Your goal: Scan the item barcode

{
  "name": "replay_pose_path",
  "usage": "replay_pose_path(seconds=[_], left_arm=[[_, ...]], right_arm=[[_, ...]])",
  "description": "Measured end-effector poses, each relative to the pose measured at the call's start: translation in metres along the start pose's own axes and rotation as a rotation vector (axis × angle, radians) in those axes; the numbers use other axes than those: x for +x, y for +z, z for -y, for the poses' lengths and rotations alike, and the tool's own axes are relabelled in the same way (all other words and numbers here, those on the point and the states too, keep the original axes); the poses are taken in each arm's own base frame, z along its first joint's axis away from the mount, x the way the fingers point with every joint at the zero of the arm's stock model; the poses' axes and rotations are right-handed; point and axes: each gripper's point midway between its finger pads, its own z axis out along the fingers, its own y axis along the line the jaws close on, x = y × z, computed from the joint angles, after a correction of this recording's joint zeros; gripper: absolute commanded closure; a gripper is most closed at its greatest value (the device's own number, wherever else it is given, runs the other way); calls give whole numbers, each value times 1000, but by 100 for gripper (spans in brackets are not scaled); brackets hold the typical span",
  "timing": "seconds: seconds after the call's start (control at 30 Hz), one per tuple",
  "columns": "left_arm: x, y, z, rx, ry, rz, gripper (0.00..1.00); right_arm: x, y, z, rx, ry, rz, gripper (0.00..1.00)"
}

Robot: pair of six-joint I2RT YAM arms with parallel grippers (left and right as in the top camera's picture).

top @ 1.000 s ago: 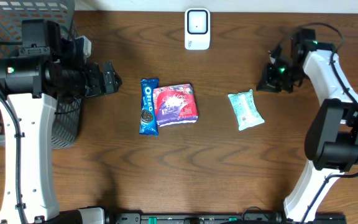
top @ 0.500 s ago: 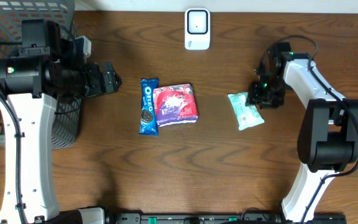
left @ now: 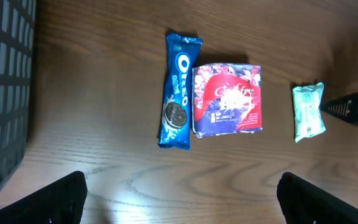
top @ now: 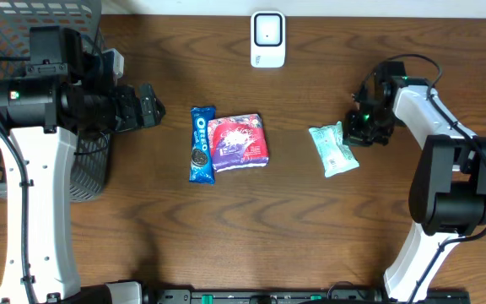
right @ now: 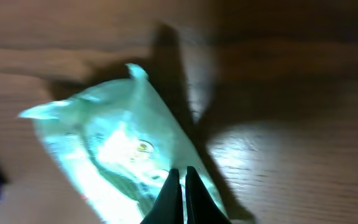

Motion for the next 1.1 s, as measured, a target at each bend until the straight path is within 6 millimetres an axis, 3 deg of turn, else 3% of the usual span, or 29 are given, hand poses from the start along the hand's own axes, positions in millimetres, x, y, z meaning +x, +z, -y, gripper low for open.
replay_pose_path(seconds=[0.07, 0.13, 0.2, 0.23, 0.27, 0.3, 0.4, 0.5, 0.67, 0.77, 0.9, 1.1], left_arm=[[0, 0, 0, 0, 0, 0, 2], [0, 0, 0, 0, 0, 0, 2], [0, 0, 0, 0, 0, 0, 2], [0, 0, 0, 0, 0, 0, 2], [0, 0, 0, 0, 0, 0, 2], [0, 0, 0, 0, 0, 0, 2], [0, 0, 0, 0, 0, 0, 2], [0, 0, 0, 0, 0, 0, 2], [0, 0, 0, 0, 0, 0, 2], [0, 0, 0, 0, 0, 0, 2], [0, 0, 0, 0, 0, 0, 2], [0, 0, 0, 0, 0, 0, 2]], right_arm=[[-9, -11, -9, -33, -7, 19, 99], [-13, -19, -15, -46, -16, 25, 89], [-16, -26, -20, -58, -33, 27, 57], [-16, -29, -21, -60, -38, 27, 34], [-16, -30, -23, -63, -53, 25, 19], [-15, -31, -24, -64, -64, 20, 11], [-9, -29, -28, -61, -99, 1, 3], [-9, -26, -27, -24, -125, 1, 1], [-5, -9, -9, 53, -117, 6, 17], [0, 5, -1, 63, -110, 5, 18], [-3, 11, -5, 27, -130, 48, 29], [-2, 18, -23, -92, -151, 78, 96]])
